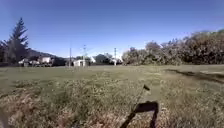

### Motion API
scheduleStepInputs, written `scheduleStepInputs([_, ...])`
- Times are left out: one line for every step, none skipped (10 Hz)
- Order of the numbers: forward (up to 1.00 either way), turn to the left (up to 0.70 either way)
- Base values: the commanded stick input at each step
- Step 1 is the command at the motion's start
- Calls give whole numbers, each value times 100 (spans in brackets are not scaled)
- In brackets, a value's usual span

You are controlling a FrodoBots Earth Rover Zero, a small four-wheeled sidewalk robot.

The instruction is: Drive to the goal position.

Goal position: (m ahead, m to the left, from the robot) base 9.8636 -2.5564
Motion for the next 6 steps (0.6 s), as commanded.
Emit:
scheduleStepInputs([100, 0])
scheduleStepInputs([100, 0])
scheduleStepInputs([100, 0])
scheduleStepInputs([100, 0])
scheduleStepInputs([100, 0])
scheduleStepInputs([100, 0])
